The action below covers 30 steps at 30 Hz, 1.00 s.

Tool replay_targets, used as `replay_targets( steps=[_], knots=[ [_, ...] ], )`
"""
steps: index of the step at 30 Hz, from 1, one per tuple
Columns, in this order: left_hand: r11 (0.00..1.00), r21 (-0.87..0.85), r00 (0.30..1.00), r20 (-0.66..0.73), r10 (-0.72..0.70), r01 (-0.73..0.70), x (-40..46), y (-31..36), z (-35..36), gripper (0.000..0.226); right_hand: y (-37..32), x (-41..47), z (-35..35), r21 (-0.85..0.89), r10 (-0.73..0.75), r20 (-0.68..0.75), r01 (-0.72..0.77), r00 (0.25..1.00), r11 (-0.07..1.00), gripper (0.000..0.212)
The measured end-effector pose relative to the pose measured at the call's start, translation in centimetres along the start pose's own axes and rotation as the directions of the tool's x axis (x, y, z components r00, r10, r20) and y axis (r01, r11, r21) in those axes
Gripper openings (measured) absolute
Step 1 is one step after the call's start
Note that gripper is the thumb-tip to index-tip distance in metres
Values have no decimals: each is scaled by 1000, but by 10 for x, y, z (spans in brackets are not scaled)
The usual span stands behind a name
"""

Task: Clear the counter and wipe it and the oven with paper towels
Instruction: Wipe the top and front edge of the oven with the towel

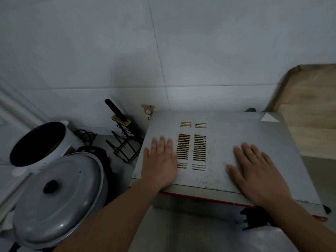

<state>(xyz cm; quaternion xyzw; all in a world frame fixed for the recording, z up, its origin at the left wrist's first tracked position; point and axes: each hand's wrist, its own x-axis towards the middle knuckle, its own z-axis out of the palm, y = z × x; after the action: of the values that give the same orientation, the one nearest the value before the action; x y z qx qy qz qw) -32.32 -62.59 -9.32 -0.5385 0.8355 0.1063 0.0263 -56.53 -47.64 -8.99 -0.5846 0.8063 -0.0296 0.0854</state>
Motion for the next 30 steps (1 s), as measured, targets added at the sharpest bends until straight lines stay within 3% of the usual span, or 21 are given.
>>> replay_targets(
  steps=[6, 11, 15, 17, 19, 22, 24, 27, 30],
  knots=[
    [996, -78, 999, -5, -51, 50, 51, -39, -17, 61, -4, 3, -3, -17, 59, 27, -59, 998, 998, 85],
    [959, -279, 998, 54, -34, 48, 74, -55, -24, 61, -44, 18, -13, 53, 205, 34, -206, 978, 977, 91],
    [910, -403, 993, 94, -68, 100, 99, -74, -26, 66, -126, 62, -20, 88, 82, -22, -80, 996, 993, 80],
    [812, -532, 966, 217, -143, 240, 120, -87, -27, 69, -162, 83, -17, 76, 7, -48, -4, 999, 997, 85],
    [651, -681, 937, 311, -157, 335, 126, -89, -28, 64, -188, 104, -7, 86, -15, -48, 19, 999, 996, 87],
    [362, -876, 948, 285, -142, 318, 109, -89, -20, 53, -215, 128, 12, 46, -18, -30, 19, 999, 999, 79],
    [223, -936, 962, 262, -74, 272, 102, -96, -5, 56, -220, 133, 22, 3, 1, -26, -1, 1000, 1000, 73],
    [60, -964, 965, 261, 31, 258, 105, -106, 22, 74, -218, 131, 25, -7, 10, -48, -10, 999, 1000, 72],
    [-20, -958, 957, 287, 32, 288, 103, -104, 29, 102, -220, 131, 24, -15, 20, -41, -21, 999, 1000, 75]
  ],
)
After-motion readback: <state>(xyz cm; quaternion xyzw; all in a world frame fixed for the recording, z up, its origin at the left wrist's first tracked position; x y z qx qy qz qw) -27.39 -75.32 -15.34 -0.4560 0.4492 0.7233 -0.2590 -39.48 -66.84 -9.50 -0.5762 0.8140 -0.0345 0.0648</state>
